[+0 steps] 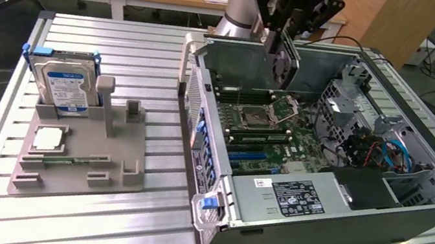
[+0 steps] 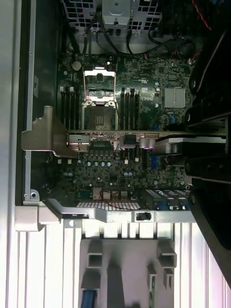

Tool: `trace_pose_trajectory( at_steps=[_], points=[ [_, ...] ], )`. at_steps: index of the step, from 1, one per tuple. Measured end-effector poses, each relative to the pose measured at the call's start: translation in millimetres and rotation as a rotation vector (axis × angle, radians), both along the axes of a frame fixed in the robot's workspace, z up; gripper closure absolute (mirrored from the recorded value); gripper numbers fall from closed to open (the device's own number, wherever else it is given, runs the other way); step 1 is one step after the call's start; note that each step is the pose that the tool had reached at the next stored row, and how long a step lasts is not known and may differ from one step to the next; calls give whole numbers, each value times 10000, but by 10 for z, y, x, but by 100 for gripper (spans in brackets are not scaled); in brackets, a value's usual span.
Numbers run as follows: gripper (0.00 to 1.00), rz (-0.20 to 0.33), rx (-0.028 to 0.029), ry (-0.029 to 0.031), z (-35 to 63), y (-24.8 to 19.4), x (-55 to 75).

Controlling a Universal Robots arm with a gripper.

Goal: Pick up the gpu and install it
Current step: 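Pick up the gpu and move the gpu toward the slot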

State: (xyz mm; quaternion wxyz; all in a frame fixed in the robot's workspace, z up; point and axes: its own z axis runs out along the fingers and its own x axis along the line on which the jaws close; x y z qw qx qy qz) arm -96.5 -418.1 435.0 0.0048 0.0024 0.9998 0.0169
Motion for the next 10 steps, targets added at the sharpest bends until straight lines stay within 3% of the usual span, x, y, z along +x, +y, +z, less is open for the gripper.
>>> trace_pose_trajectory(
  at_steps=[10],
  points=[
    [73,1,1,0,-12,0,226]
  ],
)
